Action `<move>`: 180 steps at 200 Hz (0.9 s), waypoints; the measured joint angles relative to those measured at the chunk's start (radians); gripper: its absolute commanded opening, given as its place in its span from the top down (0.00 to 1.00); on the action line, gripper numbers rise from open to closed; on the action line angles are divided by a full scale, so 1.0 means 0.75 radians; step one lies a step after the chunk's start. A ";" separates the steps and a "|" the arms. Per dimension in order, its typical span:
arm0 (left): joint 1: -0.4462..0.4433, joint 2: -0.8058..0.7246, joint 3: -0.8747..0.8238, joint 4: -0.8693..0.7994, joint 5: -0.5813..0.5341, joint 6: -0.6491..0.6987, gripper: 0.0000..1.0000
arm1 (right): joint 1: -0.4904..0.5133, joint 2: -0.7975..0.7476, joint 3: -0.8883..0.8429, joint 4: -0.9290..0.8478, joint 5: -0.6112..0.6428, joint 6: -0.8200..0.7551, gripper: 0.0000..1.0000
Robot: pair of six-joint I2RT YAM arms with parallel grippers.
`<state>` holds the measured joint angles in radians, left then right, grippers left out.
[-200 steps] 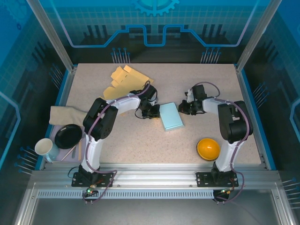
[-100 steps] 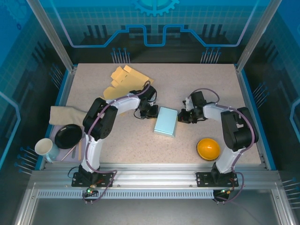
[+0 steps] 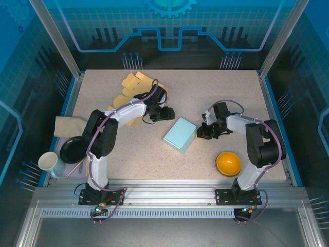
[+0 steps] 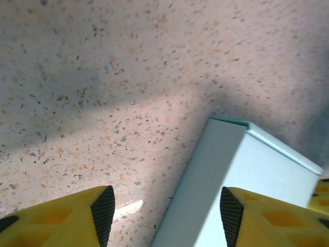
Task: Fold the paper box
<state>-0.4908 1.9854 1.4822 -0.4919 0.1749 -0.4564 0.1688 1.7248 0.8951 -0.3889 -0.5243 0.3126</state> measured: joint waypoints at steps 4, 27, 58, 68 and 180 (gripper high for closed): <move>0.000 -0.006 0.000 0.004 0.002 0.001 0.36 | -0.001 0.000 0.000 0.001 -0.001 -0.001 0.95; -0.005 -0.010 0.001 0.044 0.069 0.017 0.38 | -0.003 0.000 0.000 0.002 -0.006 0.001 0.95; -0.044 0.071 0.085 0.038 0.129 0.071 0.42 | -0.016 -0.001 -0.029 0.028 -0.014 0.015 0.95; -0.062 0.114 0.123 0.037 0.140 0.090 0.42 | -0.020 -0.001 -0.035 0.031 -0.016 0.021 0.95; -0.118 0.214 0.171 0.006 0.172 0.180 0.57 | -0.099 0.057 -0.048 0.163 -0.118 0.070 0.95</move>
<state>-0.5793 2.1460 1.6104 -0.4873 0.3038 -0.3214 0.0944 1.7676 0.8589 -0.2668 -0.6128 0.3649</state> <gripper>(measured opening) 0.442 0.049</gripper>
